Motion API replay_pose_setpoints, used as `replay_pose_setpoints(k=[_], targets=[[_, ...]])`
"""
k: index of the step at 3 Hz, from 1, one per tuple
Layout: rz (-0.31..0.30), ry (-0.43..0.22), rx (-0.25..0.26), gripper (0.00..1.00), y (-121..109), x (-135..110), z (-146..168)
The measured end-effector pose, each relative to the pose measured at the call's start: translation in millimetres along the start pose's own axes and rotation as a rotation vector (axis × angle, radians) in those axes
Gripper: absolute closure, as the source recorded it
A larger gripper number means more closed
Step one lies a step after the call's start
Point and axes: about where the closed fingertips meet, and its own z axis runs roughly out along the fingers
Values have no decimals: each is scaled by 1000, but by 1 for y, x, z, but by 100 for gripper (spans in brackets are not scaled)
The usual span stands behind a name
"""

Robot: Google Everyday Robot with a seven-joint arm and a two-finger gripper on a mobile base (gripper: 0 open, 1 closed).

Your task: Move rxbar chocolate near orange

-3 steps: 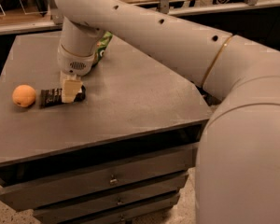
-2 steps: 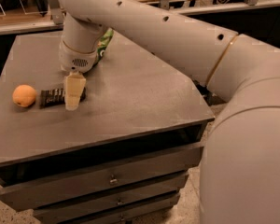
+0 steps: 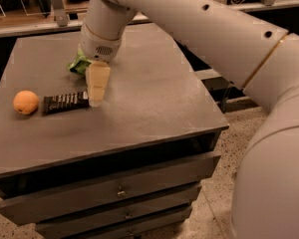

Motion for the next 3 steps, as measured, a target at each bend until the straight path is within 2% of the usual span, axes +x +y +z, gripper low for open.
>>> replay_pose_setpoints(k=[2,3], targets=[[20,24,84,0,-7,41,-60],[21,24,84,0,-7,41,-60]])
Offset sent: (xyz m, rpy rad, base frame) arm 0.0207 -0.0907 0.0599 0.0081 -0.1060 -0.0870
